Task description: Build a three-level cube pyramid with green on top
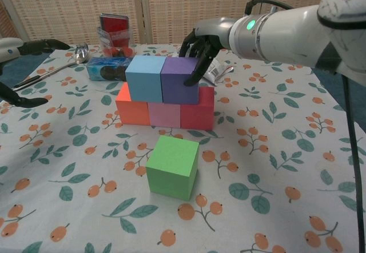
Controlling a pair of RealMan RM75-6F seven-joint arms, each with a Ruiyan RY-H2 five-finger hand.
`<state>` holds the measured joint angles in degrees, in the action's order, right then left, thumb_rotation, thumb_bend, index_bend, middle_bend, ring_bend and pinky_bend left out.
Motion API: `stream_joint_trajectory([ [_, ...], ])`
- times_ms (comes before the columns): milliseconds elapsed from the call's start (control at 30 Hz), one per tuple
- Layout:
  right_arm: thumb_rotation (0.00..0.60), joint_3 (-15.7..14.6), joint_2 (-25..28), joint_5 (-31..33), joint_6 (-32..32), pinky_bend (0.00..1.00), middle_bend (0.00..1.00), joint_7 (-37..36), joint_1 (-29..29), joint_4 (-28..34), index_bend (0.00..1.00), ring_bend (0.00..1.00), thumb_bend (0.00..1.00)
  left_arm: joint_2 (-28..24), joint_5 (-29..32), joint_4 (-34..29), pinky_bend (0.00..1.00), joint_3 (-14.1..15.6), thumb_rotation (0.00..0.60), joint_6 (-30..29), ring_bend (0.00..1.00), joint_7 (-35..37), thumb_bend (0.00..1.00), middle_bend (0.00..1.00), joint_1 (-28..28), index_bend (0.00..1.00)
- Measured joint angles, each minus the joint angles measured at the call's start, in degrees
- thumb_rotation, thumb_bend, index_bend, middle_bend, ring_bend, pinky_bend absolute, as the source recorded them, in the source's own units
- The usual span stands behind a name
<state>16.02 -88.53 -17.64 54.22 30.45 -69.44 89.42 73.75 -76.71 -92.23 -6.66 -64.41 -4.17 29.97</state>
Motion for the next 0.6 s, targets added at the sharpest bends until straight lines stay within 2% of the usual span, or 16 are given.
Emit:
stream_joint_trajectory([
  [267, 0.600, 0.1, -0.6, 0.3, 0.2, 0.15, 0.39, 0.7, 0.1, -0.4, 0.25, 0.16, 0.18, 0.1, -0.2, 0.2, 0.07, 0.0, 0.600, 0.1, 0.00, 0.2, 0.30, 0.00, -0.1, 0.00],
  [500, 0.600, 0.3, -0.6, -0.4, -0.1, 0.05, 0.23, 0.6, 0.5, -0.2, 0.02, 0.04, 0.18, 0.2, -0.2, 0.3, 0.07, 0.0, 0.600, 0.0, 0.00, 0.4, 0.31, 0.00, -0.1, 0.00],
  [600, 0.600, 0.4, -0.6, -0.6, -0.2, 0.02, 0.18, 0.5, 0.6, -0.2, 0.00, 0.01, 0.17, 0.3, -0.1, 0.4, 0.07, -0.1, 0.600, 0.1, 0.00, 0.3, 0.30, 0.00, -0.1, 0.00],
])
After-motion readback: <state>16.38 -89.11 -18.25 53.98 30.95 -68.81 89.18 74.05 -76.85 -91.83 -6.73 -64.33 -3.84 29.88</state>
